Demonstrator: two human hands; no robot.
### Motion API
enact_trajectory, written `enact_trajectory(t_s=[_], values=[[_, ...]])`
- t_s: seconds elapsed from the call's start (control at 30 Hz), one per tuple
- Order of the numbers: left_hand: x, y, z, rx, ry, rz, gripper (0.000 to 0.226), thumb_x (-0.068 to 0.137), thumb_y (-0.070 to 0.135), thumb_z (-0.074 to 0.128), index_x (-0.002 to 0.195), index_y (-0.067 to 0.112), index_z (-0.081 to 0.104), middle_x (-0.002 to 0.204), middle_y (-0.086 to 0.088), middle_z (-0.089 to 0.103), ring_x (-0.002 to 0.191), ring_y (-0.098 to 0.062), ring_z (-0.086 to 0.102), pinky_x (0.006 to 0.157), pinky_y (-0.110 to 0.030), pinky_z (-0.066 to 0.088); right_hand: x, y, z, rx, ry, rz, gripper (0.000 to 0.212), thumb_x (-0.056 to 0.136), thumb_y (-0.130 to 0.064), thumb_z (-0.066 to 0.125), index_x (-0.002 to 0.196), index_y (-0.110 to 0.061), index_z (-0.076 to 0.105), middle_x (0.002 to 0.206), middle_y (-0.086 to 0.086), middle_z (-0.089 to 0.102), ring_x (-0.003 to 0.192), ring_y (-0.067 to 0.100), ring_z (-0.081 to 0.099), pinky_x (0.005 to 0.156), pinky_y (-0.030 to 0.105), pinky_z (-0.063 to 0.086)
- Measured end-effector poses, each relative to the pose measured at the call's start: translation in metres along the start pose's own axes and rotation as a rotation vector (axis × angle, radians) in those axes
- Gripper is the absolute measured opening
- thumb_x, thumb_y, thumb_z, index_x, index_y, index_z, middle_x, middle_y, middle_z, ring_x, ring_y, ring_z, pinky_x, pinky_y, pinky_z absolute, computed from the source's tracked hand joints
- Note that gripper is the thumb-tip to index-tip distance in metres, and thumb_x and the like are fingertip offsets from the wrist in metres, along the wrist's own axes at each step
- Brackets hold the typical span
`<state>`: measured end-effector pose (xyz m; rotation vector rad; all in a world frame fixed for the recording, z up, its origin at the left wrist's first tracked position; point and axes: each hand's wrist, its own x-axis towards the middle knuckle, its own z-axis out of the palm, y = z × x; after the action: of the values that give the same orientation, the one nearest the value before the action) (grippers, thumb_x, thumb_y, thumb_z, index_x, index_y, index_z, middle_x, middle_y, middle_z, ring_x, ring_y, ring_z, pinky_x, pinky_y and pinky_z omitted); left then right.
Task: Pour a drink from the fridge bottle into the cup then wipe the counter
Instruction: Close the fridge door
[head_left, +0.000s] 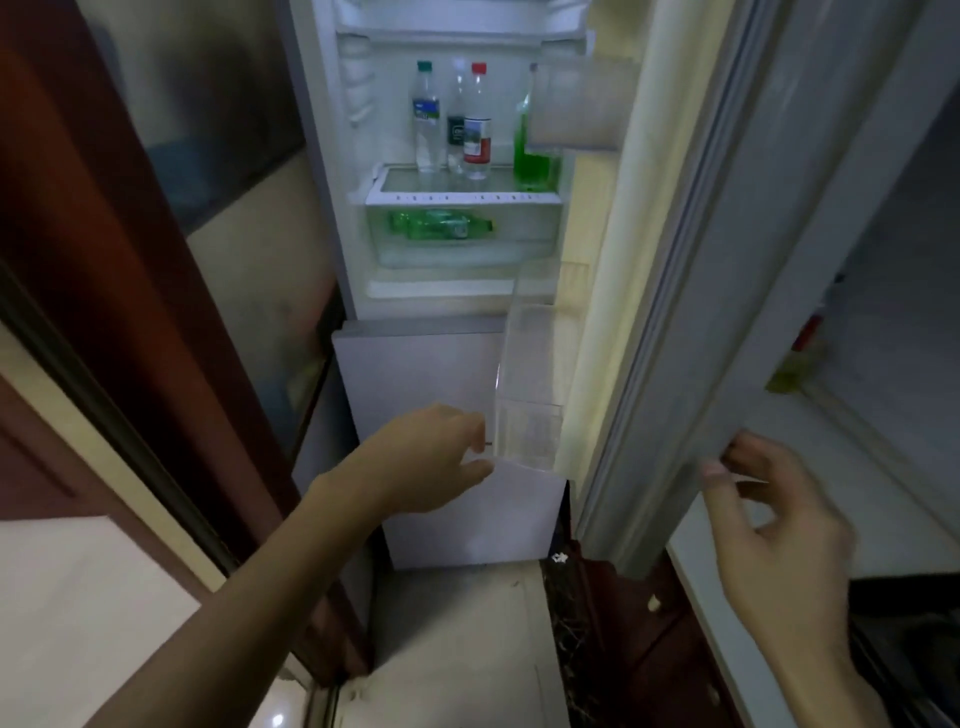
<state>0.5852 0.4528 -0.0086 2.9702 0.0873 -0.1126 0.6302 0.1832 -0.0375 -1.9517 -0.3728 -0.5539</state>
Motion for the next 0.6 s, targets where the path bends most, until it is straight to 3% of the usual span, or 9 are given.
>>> enact_trajectory(t_s=[0.1, 0.2, 0.47, 0.6], values=[[-0.01, 0.002, 0.003, -0.013, -0.005, -0.076, 0.033, 0.099, 0.042, 0.05, 0.124, 0.021, 0.056, 0.12, 0.002, 0.06, 0.1, -0.013, 0.055, 0.08, -0.024, 0.039, 0.009, -0.005, 0.01, 0.055, -0.081, -0.1, 0.03, 0.086, -0.05, 0.058, 0.101, -0.024, 0.063, 0.089, -0.016, 0.066, 0.082, -0.003, 0.062, 0.068, 0.003, 0.042], [-0.022, -0.003, 0.005, -0.054, -0.013, -0.152, 0.033, 0.098, 0.043, 0.051, 0.124, 0.022, 0.056, 0.12, 0.002, 0.06, 0.103, -0.013, 0.056, 0.086, -0.026, 0.045, 0.019, -0.013, 0.025, 0.125, -0.171, -0.195, 0.024, 0.086, -0.045, 0.065, 0.088, -0.021, 0.063, 0.08, -0.013, 0.065, 0.074, 0.002, 0.061, 0.062, 0.004, 0.041], [-0.032, -0.036, -0.001, -0.162, 0.112, -0.272, 0.043, 0.096, 0.043, 0.055, 0.134, 0.025, 0.046, 0.126, 0.004, 0.055, 0.096, -0.005, 0.05, 0.09, -0.026, 0.048, 0.047, -0.032, 0.099, 0.121, -0.356, -0.459, 0.04, 0.084, -0.056, 0.058, 0.075, -0.017, 0.061, 0.069, -0.009, 0.058, 0.063, 0.004, 0.056, 0.055, 0.024, 0.049], [-0.024, -0.055, -0.002, -0.235, 0.117, -0.267, 0.038, 0.096, 0.037, 0.057, 0.131, 0.024, 0.048, 0.126, 0.004, 0.055, 0.102, -0.004, 0.052, 0.094, -0.025, 0.049, 0.053, -0.054, 0.14, 0.161, -0.385, -0.517, 0.036, 0.083, -0.056, 0.059, 0.072, -0.022, 0.055, 0.068, -0.009, 0.056, 0.061, 0.005, 0.055, 0.054, 0.018, 0.045]])
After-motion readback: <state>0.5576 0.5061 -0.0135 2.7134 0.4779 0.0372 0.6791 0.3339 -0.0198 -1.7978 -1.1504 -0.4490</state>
